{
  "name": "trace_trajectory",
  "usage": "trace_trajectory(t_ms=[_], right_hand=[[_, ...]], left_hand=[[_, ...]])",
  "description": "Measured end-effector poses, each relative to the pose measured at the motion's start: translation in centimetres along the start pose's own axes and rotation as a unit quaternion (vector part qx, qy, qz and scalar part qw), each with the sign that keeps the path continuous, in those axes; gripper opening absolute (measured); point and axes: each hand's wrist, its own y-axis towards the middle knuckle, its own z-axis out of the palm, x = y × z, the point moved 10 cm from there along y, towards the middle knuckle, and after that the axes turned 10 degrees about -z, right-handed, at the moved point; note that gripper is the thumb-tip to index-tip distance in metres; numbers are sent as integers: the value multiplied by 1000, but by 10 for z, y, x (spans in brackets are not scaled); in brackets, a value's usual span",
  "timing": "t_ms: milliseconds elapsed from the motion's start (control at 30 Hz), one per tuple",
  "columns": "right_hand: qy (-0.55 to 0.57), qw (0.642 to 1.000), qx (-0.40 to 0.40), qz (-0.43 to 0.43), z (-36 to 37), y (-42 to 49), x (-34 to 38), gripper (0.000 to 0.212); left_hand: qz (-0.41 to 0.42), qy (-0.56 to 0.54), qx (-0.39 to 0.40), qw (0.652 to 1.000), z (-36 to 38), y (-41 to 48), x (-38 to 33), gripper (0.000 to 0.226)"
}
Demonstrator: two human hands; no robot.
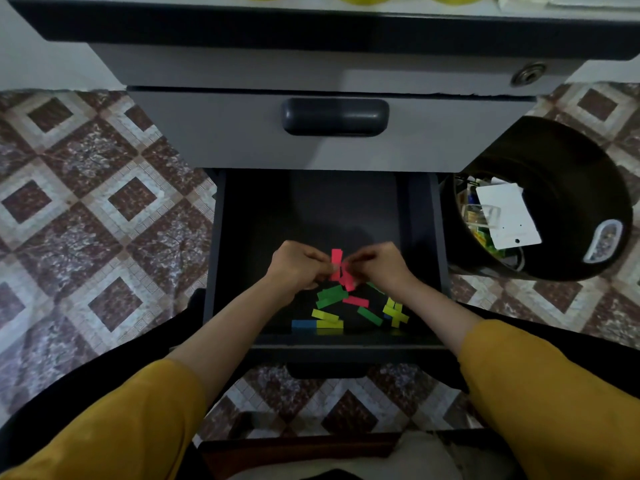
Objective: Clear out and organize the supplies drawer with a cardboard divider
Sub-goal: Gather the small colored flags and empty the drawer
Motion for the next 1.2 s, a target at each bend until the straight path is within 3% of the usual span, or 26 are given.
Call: trace_trajectory(t_ms=[67, 200, 433, 833, 867, 900, 933, 967, 1033, 1100, 1200], right_hand=[[104, 994, 6, 30, 4, -4, 11, 10], [181, 982, 16, 59, 11, -9, 17, 16], [250, 962, 10, 107, 14, -8, 10, 11], [328, 938, 8, 108, 15, -8, 14, 12], [312, 946, 9, 92, 14, -6, 13, 13], [229, 972, 5, 49, 7, -1, 12, 14], [68, 997, -2, -27, -3, 5, 18, 15], [-132, 985, 2, -111, -7, 9, 27, 17], [-390, 897, 51, -203, 8, 9, 32, 27], [-465, 856, 104, -202, 23, 7, 18, 34], [-483, 848, 125, -180, 32, 5, 3, 25]], left_hand=[[-7, -5, 0, 1000, 0, 1, 2, 8], [2, -8, -15, 1000, -4, -1, 0, 6], [39, -17, -56, 998, -13, -5, -6, 11], [12, -40, -16, 999, -8, -5, -6, 3], [11, -34, -18, 999, -8, -5, -6, 4], [10, -29, -20, 999, -8, -4, -5, 6], [8, -26, -20, 999, -8, -4, -5, 7], [6, -24, -21, 999, -8, -4, -4, 7], [4, -22, -25, 999, -9, -4, -4, 9], [2, -21, -26, 999, -10, -4, -4, 11], [-5, -14, -28, 999, -10, -1, -1, 10]])
